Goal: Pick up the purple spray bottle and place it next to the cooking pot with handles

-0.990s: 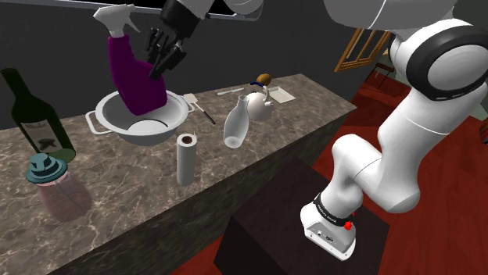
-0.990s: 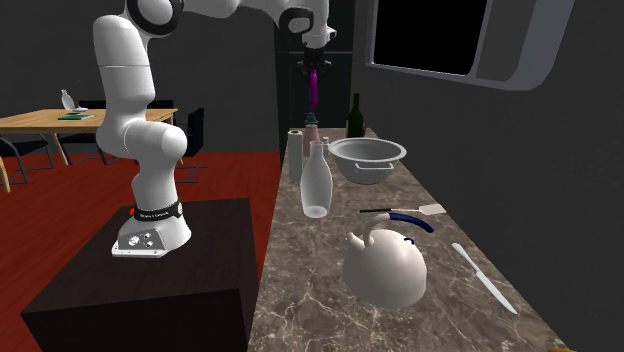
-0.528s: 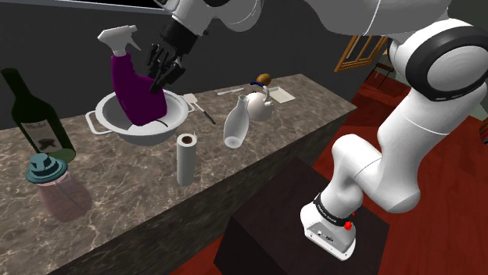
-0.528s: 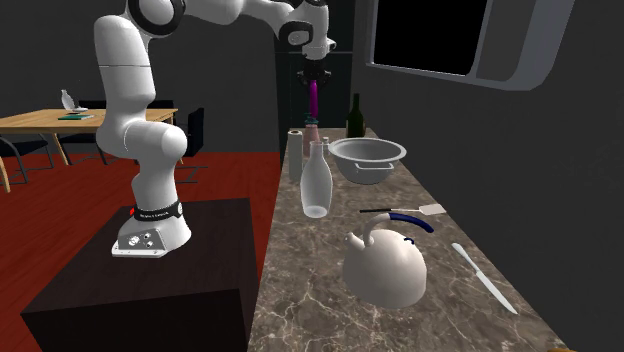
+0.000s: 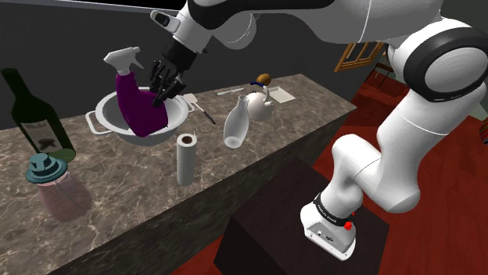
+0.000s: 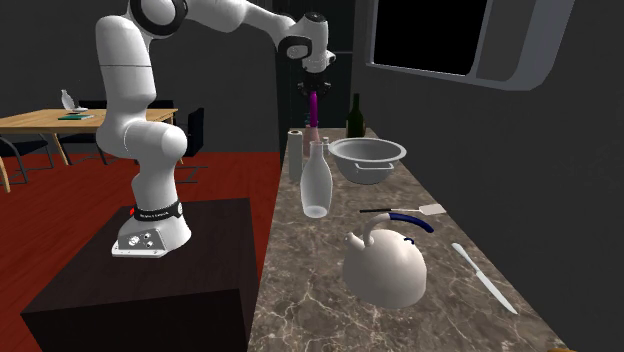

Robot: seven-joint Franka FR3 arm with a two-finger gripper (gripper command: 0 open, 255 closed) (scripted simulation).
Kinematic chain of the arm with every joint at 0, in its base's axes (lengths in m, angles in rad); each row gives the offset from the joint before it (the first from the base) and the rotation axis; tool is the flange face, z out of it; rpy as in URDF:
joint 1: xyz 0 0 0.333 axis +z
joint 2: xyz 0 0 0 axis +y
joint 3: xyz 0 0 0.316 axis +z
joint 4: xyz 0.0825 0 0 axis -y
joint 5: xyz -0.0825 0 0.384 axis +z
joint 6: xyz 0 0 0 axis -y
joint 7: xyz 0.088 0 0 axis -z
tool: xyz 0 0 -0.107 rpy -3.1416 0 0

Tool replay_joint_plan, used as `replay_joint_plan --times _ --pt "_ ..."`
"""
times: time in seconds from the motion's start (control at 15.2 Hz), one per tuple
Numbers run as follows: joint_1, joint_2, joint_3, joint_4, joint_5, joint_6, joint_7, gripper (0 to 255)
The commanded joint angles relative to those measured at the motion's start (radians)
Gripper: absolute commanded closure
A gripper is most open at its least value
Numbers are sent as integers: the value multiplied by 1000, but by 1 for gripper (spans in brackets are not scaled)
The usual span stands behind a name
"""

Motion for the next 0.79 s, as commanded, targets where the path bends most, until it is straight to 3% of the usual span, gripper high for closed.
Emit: replay_joint_plan --times 0.0,0.73 --pt "-1 10 2 -17 17 19 -18 255" --pt "-10 70 14 -96 121 109 -128 255"
